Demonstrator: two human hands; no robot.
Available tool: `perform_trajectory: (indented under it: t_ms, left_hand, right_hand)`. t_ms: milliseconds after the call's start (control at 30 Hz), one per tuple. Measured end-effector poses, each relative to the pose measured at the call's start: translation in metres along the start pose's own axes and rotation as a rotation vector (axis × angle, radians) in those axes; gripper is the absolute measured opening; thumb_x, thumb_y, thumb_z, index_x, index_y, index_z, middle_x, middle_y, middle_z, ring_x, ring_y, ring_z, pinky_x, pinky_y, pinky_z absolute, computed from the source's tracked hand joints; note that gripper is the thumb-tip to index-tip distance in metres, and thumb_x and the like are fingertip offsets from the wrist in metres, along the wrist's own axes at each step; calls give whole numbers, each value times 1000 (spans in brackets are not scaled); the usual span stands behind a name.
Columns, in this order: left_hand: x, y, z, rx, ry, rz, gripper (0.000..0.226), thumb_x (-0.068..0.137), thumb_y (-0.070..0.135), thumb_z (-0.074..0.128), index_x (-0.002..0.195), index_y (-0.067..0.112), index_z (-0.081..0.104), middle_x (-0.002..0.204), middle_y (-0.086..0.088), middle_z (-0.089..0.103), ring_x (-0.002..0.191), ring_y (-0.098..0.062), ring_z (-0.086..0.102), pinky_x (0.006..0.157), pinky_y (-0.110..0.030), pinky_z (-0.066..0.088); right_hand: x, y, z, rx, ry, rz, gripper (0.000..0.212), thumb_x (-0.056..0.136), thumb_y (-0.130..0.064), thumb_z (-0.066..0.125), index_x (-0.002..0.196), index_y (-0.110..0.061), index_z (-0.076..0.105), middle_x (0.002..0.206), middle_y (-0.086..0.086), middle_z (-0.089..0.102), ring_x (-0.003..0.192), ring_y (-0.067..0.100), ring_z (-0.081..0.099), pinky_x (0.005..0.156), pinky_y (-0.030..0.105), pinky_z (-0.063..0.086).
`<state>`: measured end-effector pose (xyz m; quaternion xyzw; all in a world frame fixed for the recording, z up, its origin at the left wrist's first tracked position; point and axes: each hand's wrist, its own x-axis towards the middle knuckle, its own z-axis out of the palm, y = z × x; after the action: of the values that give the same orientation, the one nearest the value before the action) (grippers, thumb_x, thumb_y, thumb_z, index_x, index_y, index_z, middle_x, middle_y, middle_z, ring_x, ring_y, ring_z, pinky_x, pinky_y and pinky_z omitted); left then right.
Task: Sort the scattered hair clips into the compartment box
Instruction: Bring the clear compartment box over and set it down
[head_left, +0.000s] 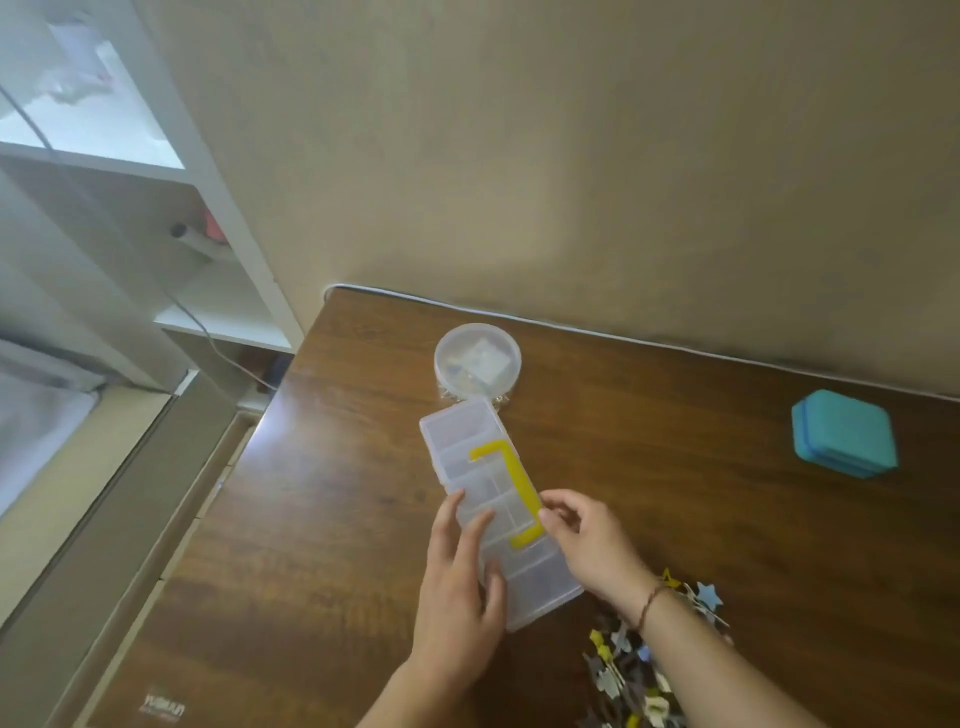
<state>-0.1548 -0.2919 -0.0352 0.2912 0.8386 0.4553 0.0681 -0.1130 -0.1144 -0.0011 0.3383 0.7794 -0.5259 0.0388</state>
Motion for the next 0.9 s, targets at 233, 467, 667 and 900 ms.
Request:
perform_trajectory:
  t_ms: [233, 467, 667, 900]
  left_hand:
    - [24, 25, 28, 91, -135, 68, 46, 93, 23, 46, 138, 30, 53, 162, 0, 22, 143, -24, 39, 107, -38, 45]
    - [70, 71, 67, 8, -140, -305, 42, 100, 27, 55, 141, 20, 52, 122, 5, 62, 110, -17, 61, 90, -32, 50]
    - [98, 84, 85, -27, -228, -446, 33, 103, 23, 49, 133, 17, 58, 122, 3, 65, 111, -16, 59, 90, -33, 48]
    - [121, 82, 90, -254, -311, -685, 24, 96, 27, 63, 113, 11, 68, 107, -9, 71, 95, -23, 66, 78, -36, 53]
  right_hand:
    - [-25, 29, -30, 103, 176, 107, 22, 94, -28, 59, 117, -27, 59, 88, -5, 72, 81, 8, 68, 66, 23, 54]
    - [-32, 47, -64, 333, 276, 222, 40, 90, -16, 66, 128, -18, 55, 91, 4, 70, 82, 18, 71, 68, 40, 61]
    - [-37, 56, -76, 398, 182, 210, 52, 88, -11, 68, 135, -21, 48, 87, 5, 74, 75, 21, 73, 70, 39, 61]
    - [-25, 55, -107, 299, 271, 163, 57, 86, -15, 70, 136, -25, 47, 89, -3, 72, 82, 10, 69, 75, 29, 59]
